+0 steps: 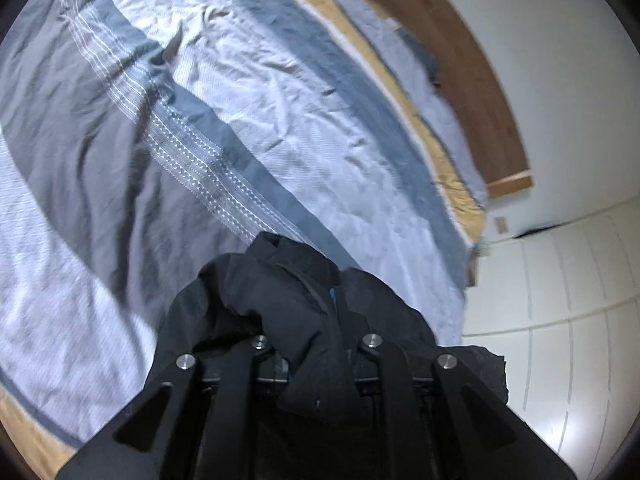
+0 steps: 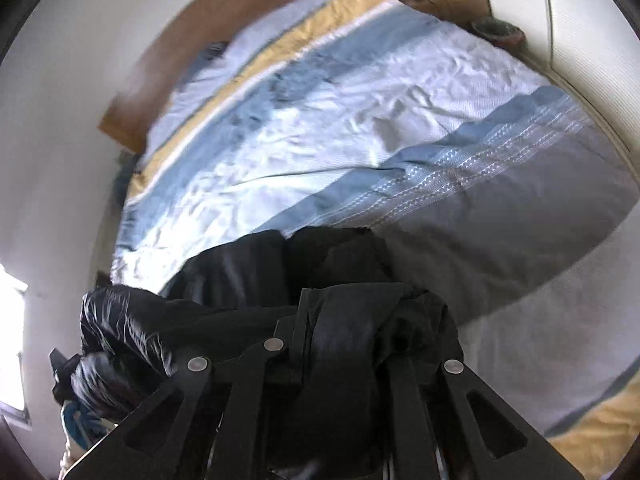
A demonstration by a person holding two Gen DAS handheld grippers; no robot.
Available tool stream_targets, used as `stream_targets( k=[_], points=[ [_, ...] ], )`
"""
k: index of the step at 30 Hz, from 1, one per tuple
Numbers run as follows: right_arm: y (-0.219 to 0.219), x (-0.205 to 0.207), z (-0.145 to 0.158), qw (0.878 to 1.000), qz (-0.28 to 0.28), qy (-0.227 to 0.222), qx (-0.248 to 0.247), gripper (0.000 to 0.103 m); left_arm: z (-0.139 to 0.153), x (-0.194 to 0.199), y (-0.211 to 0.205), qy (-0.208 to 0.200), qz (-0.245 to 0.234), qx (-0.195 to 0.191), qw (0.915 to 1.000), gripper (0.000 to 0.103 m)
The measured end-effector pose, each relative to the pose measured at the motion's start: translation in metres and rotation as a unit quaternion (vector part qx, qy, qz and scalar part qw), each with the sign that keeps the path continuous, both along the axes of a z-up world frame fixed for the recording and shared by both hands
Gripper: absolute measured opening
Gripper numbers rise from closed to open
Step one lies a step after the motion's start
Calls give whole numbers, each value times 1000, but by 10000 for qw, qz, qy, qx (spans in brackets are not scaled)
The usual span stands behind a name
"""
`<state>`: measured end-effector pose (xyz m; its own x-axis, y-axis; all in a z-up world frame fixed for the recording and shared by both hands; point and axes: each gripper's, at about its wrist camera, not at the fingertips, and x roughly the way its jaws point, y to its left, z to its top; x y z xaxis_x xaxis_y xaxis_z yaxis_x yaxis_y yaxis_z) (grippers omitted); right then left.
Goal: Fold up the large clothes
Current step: 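Lift the coat side with both grippers and fold it over the body, then lower the folded coat onto the bed and open both grippers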
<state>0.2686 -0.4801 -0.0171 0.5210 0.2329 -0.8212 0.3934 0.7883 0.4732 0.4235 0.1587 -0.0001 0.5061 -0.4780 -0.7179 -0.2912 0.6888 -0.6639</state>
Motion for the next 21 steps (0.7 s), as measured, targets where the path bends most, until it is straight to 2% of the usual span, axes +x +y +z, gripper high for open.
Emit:
stream_targets(
  k=[4,7,9,11,12,13,15,16,17,19,21],
  points=[
    [-7,29,-36,9996,-176,172,113,10,-43,44,-18,195,-29,283,9994,17],
    [-9,41,-64,9992,-243,286,161,10,-81,61,-25,434,-127,319,9985,18],
    [-9,46,-78,9989,-253,336,221,10,-97,63,-26,488,-174,237,9984,19],
    [-10,46,-84,9983,-357,289,362,14,-106,63,-22,451,-105,-42,9989,22],
    [-11,47,-86,9979,-410,264,422,15,-107,63,-20,419,-79,-143,9990,25],
    [-12,45,-85,9974,-466,227,505,19,-105,61,-14,331,-14,-359,9988,32],
    [-15,41,-80,9964,-532,59,662,33,-93,56,-4,153,128,-651,9977,46],
    [-17,39,-75,9959,-549,-56,721,46,-85,54,1,46,209,-777,9967,59],
    [-18,37,-70,9954,-564,-160,764,61,-77,52,7,-47,309,-843,9960,66],
    [-20,34,-57,9942,-631,-337,808,69,-60,49,18,-170,475,-864,9950,68],
    [-22,32,-44,9939,-633,-464,773,69,-43,46,24,-260,483,-823,9951,68]
  ],
)
